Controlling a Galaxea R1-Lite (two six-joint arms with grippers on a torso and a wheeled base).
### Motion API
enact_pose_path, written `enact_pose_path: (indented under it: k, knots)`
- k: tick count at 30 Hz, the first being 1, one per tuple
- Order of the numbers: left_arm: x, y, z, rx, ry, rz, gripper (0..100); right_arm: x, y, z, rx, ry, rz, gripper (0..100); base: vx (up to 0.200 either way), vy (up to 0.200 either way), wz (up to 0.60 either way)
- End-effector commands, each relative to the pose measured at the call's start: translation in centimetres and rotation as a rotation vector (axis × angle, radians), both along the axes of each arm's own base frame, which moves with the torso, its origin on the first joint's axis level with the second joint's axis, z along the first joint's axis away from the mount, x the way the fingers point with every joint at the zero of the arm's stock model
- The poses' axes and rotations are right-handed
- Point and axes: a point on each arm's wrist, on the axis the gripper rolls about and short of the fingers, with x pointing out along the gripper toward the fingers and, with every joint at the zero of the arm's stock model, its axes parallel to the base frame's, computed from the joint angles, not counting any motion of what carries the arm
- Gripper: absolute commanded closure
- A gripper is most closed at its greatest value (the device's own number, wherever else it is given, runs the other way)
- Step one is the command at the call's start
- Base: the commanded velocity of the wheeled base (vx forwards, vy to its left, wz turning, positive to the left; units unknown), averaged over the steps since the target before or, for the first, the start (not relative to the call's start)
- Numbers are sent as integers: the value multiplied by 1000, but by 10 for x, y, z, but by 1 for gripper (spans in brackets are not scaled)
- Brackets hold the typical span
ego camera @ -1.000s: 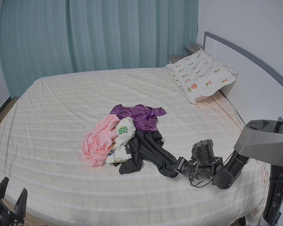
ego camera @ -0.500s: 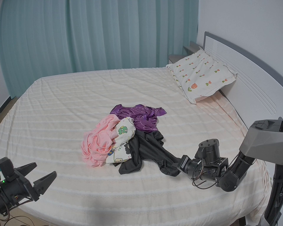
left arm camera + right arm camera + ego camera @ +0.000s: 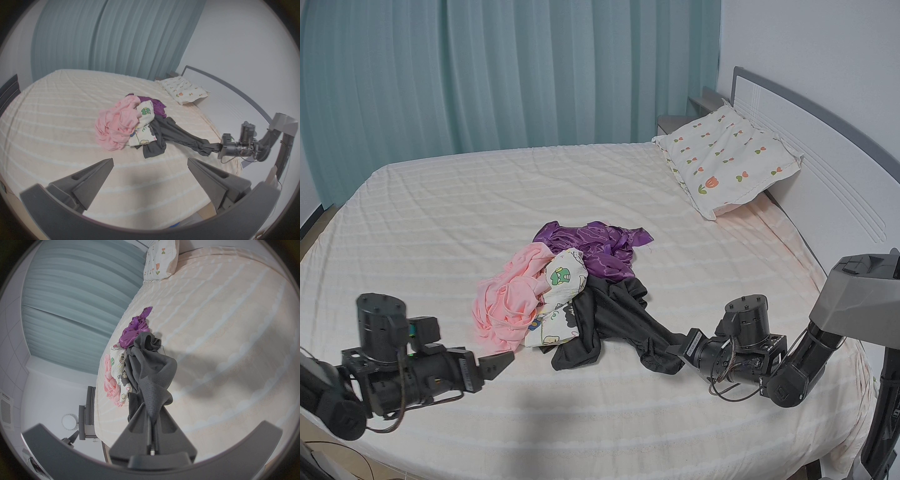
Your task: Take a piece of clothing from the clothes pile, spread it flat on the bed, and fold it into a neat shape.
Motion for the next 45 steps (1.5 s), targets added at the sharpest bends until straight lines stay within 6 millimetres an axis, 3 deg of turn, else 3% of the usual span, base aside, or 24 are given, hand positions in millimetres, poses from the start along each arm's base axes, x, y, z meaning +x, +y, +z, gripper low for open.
enact_pose_path:
  k: [1, 7, 13, 22, 33, 42, 43, 45]
  knots:
    - [71, -71, -103, 12, 176, 20, 0, 1, -5, -1, 11, 4, -6, 100, 0, 0, 0]
    - [101, -102, -142, 51, 168, 45, 0, 2, -5, -3, 8, 10, -10, 100, 0, 0, 0]
    - [126, -119, -159, 48, 151, 54, 0, 2, -5, -5, 5, 15, -10, 100, 0, 0, 0]
    - [152, -134, -165, 47, 144, 55, 0, 4, -3, -11, -3, 25, -9, 100, 0, 0, 0]
    - [160, -130, -161, 84, 112, 122, 0, 4, -3, -11, -2, 23, -9, 100, 0, 0, 0]
    - [166, -139, -166, 76, 100, 114, 0, 5, -3, -11, -1, 22, -7, 100, 0, 0, 0]
    - [166, -139, -166, 76, 100, 114, 100, 5, -3, -11, -1, 22, -7, 100, 0, 0, 0]
    - [167, -140, -164, 61, 99, 120, 100, 5, -3, -11, 0, 25, -8, 100, 0, 0, 0]
